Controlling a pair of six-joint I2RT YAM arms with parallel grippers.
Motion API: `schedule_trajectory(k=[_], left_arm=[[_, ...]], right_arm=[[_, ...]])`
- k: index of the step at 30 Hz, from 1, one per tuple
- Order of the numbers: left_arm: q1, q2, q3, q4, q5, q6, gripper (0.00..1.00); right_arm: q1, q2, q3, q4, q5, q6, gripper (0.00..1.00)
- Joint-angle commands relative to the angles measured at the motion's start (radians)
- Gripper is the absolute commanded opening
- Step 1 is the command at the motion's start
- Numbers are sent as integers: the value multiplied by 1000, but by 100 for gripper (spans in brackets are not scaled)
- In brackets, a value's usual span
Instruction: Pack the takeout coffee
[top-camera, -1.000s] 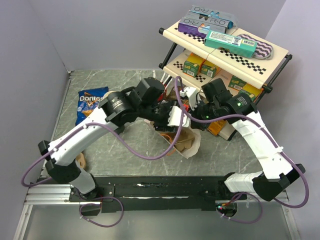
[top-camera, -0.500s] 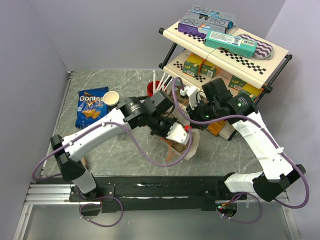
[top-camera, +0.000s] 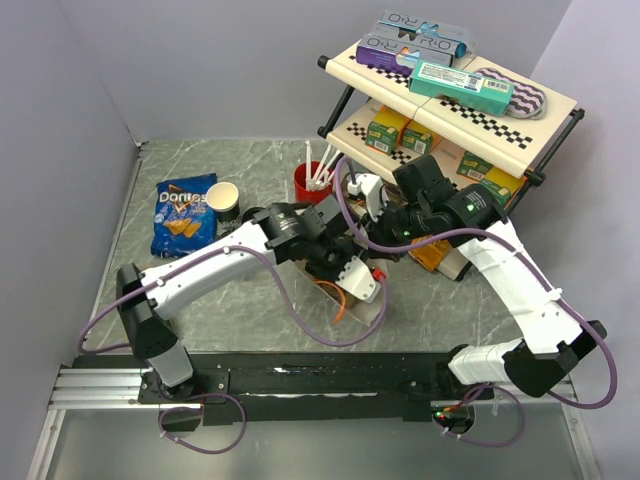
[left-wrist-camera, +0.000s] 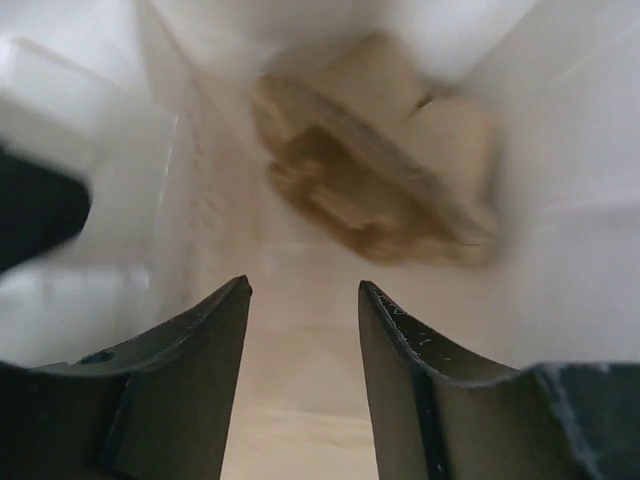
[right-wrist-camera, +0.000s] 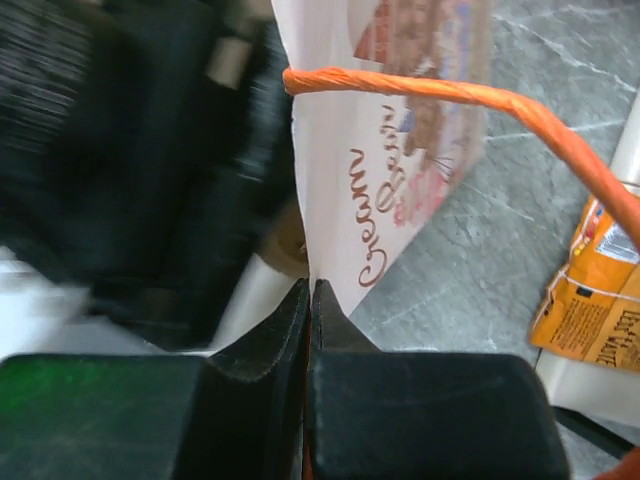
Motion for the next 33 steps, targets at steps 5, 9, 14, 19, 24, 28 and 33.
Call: schedule_trajectory(k=[5,9,14,19,24,28,33], left_arm=[[-13,50,-36,54,-45,130,53],[-13,30,-104,91,16,132,56],[-12,-65,-246,171,168,172,65],[-10,-114,-369,272,179,190,67],[-10,-119,-417,393,151,141,66],[-10,-103,-412,418,150,101,62],[3,-100,-432,487,188,45,60]], right_arm=[[17,-28,-2,47,-44,-10,0],[15,-31,-23,57,-64,-19,0],[21,-33,-57,73,-56,-25,0],[21,-28,-42,96,-43,-30,0],[21,-24,27,103,-58,-37,0],[23,-10,41,94,-102,-30,0],[24,-2,47,85,-167,-26,0]])
